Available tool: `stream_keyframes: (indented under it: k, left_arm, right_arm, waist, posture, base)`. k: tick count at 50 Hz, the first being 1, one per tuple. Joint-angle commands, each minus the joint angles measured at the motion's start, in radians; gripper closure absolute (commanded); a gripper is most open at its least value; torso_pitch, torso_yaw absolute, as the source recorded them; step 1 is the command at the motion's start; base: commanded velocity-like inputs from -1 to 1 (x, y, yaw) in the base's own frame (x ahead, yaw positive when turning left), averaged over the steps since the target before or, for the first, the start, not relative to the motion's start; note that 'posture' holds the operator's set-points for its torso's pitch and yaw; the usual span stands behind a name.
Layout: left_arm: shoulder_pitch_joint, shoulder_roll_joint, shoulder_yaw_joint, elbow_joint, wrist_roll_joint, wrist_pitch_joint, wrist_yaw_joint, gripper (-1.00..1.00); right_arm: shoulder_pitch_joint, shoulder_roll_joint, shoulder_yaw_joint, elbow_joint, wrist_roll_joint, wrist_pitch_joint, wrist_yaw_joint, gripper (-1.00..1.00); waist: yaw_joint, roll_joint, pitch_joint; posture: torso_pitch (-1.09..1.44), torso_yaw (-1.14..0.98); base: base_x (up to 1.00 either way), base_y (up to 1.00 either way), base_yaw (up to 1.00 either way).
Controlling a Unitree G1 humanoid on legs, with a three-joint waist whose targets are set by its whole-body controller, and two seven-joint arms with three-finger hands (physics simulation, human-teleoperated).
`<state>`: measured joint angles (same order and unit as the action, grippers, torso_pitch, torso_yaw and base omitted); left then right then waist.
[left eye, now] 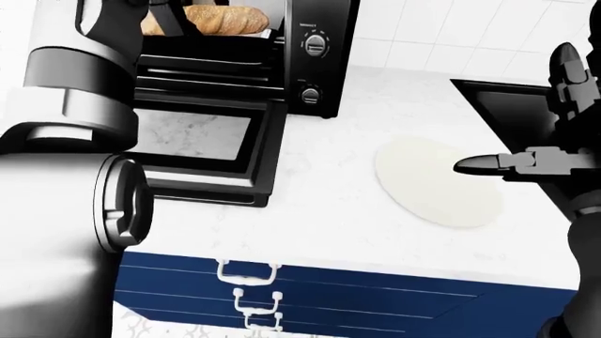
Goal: Place the baguette on the tray of the toaster oven.
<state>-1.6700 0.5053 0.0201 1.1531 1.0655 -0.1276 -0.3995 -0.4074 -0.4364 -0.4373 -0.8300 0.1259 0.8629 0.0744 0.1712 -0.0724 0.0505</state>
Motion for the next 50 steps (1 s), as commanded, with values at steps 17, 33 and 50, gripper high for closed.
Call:
stream_keyframes:
  k: [17,33,50]
  left_arm:
    - [-0.034,0.012,0.006,-0.053,-0.003,-0.003,0.011,0.07]
    - [-0.039,0.01,0.006,-0.052,-0.003,-0.001,0.006,-0.29]
    - [0.0,0.025,0.024,-0.222,-0.015,0.041,-0.102,-0.22]
  right_arm:
    - [-0.021,-0.008,-0.007,-0.021,-0.015,-0.025,-0.006,-1.0]
    - [-0.03,-0.01,-0.005,-0.015,-0.015,-0.024,-0.004,-1.0]
    - [-0.025,-0.009,-0.005,-0.018,-0.015,-0.025,-0.003,-1.0]
  waist:
    - [0.001,0.002,-0.03]
    - [0.001,0.004,-0.029]
    - [-0.001,0.005,-0.026]
  posture:
    - [0.0,0.2]
    - [0.0,0.2]
    - [0.0,0.2]
  base:
    - [0.0,0.0,0.0]
    - [0.0,0.0,0.0]
    - [0.0,0.0,0.0]
